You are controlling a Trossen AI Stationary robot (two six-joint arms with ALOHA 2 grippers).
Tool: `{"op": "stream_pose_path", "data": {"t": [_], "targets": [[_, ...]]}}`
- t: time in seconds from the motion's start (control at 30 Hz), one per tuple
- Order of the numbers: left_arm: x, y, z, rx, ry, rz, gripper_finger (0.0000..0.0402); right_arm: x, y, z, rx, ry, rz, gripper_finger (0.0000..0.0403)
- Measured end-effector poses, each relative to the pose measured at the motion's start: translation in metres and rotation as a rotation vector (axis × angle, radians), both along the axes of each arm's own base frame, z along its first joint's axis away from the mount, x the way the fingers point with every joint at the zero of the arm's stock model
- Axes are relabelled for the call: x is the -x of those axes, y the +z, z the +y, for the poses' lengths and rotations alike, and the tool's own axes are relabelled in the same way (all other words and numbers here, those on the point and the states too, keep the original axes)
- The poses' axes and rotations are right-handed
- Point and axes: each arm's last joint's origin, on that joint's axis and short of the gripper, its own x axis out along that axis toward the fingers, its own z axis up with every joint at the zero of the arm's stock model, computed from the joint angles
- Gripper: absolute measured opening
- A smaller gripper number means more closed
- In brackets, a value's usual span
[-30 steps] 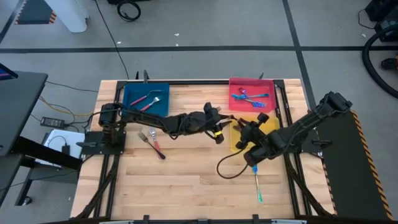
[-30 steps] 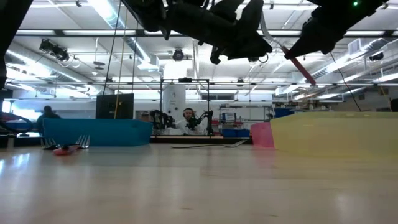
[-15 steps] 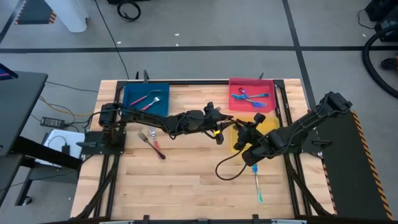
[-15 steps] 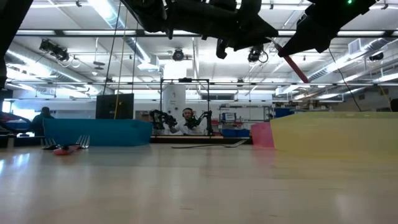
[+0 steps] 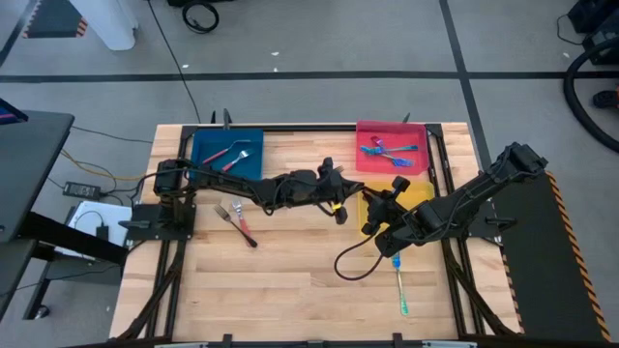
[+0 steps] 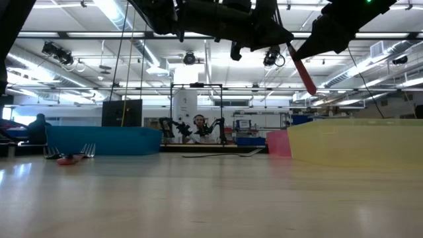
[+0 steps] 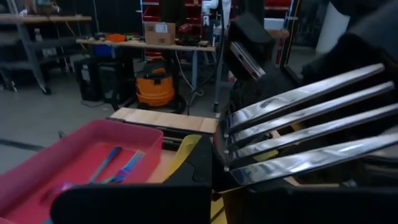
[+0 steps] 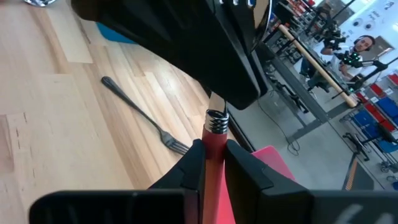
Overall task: Sort silverware by color (type)
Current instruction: Put the red fork into the blue bin
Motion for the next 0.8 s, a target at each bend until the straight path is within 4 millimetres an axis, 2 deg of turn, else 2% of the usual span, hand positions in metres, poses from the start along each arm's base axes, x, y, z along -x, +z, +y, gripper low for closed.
{"op": "stream_pose_path", "data": {"t": [0.37,0.5,0.67,0.8], "targets": [[0.001,-0.004,0.005,-0.060,0.033,0.056,0.0005,-0.004,0.000,-0.001,-0.074,0.013,-0.009,0.0053],[0.003,-0.007,0.010,-0.155,0.050,0.151,0.0005,-0.004,0.000,-0.001,-0.079,0.014,-0.007,0.0054],[0.022,0.005,0.025,-0.255,0.152,0.346,0.0005,-0.004,-0.002,0.000,-0.122,0.037,0.016,0.0054],[0.047,0.021,0.038,-0.292,0.181,0.513,0.0008,-0.005,-0.002,0.000,-0.141,0.046,0.025,0.0054]]}}
